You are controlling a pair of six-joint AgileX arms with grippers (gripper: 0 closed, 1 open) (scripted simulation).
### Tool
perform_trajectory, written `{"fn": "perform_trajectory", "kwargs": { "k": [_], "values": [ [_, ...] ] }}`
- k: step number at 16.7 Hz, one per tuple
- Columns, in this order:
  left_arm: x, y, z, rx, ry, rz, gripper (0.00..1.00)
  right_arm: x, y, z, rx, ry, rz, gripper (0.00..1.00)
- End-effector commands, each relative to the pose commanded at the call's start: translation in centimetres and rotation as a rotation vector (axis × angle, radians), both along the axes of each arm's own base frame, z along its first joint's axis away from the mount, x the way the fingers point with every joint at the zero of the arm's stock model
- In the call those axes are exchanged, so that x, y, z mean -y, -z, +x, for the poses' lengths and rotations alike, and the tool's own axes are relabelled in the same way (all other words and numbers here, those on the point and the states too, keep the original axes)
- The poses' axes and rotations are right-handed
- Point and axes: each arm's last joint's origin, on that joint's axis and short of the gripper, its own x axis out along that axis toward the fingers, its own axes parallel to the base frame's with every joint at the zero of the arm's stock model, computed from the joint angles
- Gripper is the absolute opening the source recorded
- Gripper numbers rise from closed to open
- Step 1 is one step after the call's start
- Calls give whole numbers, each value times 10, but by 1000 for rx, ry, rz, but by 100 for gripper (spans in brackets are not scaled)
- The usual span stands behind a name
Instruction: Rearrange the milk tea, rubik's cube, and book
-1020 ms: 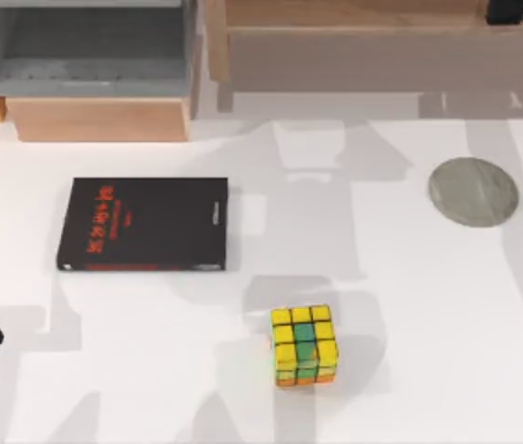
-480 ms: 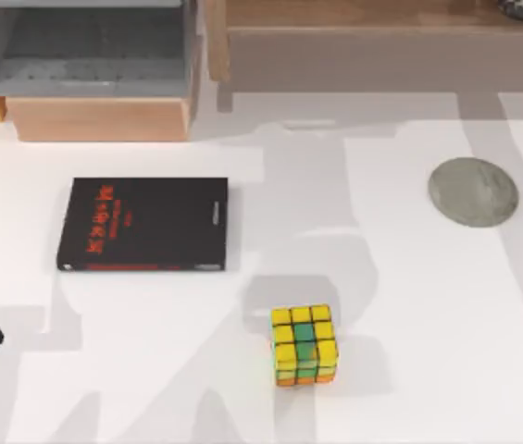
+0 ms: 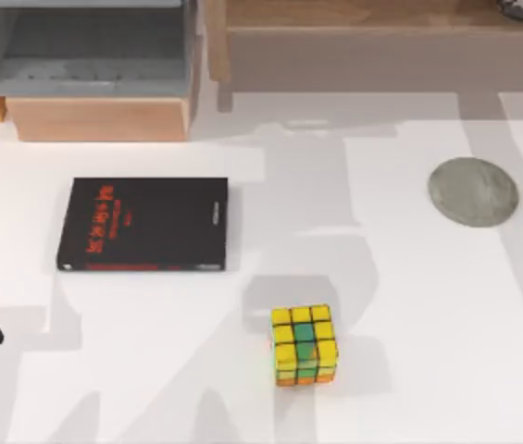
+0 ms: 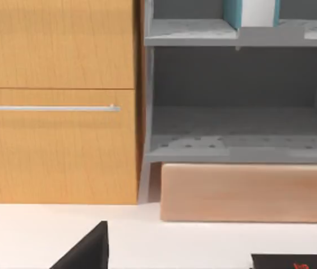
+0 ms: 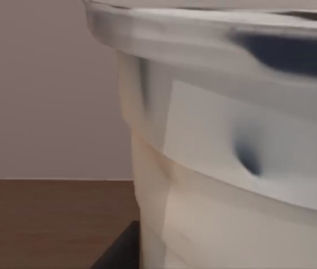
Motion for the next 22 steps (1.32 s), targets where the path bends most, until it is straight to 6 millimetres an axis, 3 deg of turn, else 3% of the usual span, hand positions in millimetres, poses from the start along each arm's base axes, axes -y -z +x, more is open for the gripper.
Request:
{"fn": "perform_trajectory", "kwargs": {
  "k": [8,18,22],
  "values": [
    [0,0,0,0,0,0,100,0,0,0,0,0,0,2],
    [0,0,0,0,0,0,100,-1,-1,-1,3,-3,2,0],
    [0,0,0,0,0,0,100,-2,-9,-27,7,-3,2,0]
  ]
}}
